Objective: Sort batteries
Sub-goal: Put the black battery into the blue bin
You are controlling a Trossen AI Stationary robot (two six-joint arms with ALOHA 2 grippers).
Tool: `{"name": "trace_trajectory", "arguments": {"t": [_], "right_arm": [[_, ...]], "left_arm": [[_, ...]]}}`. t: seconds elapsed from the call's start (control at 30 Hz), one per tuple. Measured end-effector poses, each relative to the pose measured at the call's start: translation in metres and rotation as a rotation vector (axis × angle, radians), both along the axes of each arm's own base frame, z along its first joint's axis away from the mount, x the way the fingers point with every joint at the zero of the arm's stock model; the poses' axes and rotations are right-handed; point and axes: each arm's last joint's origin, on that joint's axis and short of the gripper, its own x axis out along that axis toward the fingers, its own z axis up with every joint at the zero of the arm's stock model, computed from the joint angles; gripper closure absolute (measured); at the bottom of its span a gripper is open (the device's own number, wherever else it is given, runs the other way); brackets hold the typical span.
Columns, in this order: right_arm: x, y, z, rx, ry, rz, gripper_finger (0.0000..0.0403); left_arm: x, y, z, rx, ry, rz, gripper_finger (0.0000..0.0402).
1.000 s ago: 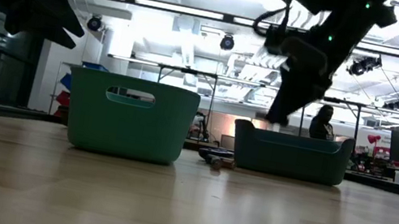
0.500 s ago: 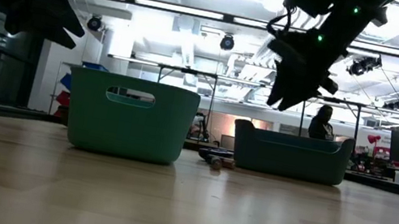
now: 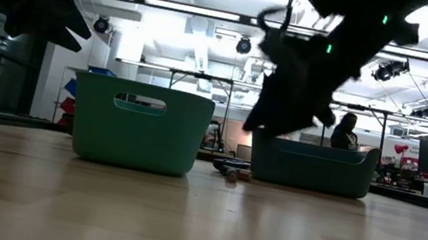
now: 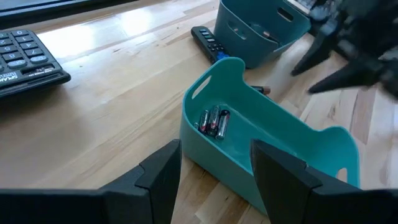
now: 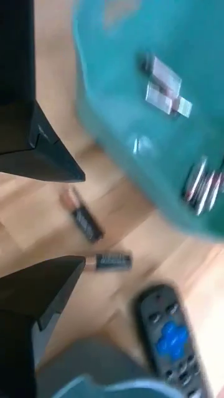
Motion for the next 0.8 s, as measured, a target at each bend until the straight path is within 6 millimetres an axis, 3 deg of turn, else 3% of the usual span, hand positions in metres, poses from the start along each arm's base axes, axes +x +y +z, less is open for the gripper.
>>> {"name": "trace_trajectory", "arguments": {"t": [0.23,0.63,0.73,0.8], "right_arm": [[0.006,-0.013,-0.035,-0.1,0.093,-0.11,0.0204],[0.013,-0.016,-0.058,-0.056,0.139,-0.064,0.0204],[0.014,-0.015,-0.064,-0.028,0.154,-0.055,0.0227],[0.014,-0.015,-0.064,-0.008,0.153,-0.053,0.0267]], "left_arm": [[0.0,0.0,0.0,-0.007,-0.005,0.006,0.022],[0.0,0.0,0.0,-0.005,-0.001,0.006,0.022],[0.0,0.0,-0.001,-0.003,0.003,0.007,0.022],[-0.001,0.0,-0.001,-0.002,0.004,0.007,0.022]]}}
